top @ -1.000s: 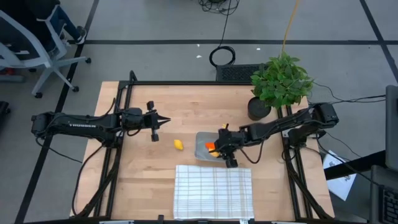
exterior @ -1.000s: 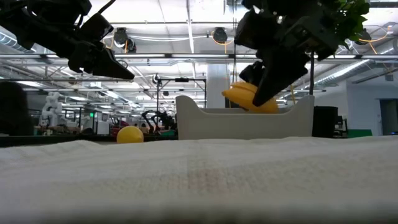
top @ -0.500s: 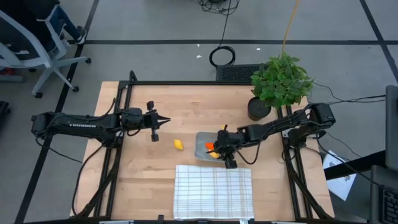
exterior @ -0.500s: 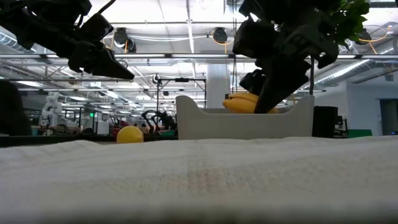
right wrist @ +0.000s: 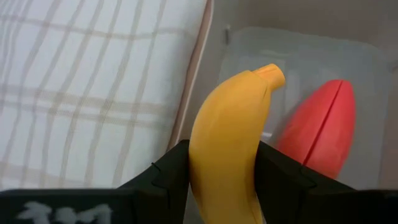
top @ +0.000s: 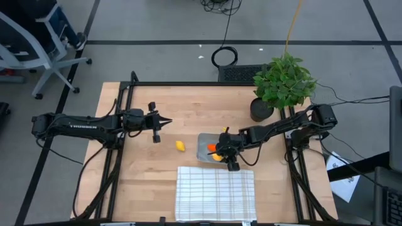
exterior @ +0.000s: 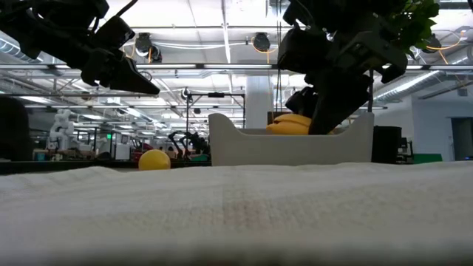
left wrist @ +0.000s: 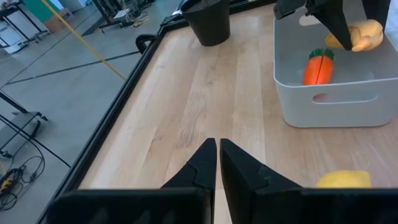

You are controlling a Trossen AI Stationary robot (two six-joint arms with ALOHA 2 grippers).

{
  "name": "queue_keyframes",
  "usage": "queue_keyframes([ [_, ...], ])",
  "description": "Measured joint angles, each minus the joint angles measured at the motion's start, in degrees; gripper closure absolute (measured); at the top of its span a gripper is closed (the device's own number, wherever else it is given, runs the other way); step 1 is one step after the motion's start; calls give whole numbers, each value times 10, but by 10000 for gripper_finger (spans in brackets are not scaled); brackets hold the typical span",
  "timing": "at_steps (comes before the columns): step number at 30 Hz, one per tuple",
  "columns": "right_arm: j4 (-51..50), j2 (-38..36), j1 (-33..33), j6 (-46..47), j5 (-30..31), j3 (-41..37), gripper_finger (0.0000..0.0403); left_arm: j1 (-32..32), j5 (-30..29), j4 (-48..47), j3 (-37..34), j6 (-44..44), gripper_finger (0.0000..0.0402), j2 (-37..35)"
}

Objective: Pick and placing Produce into tupperware
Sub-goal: Put the banana into the bin

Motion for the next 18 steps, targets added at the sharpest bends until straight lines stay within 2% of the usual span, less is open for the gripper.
queue_keyframes([
  [18,-15,0,-18,10,-2,0,261,0,0,0,0,-2,376,0],
])
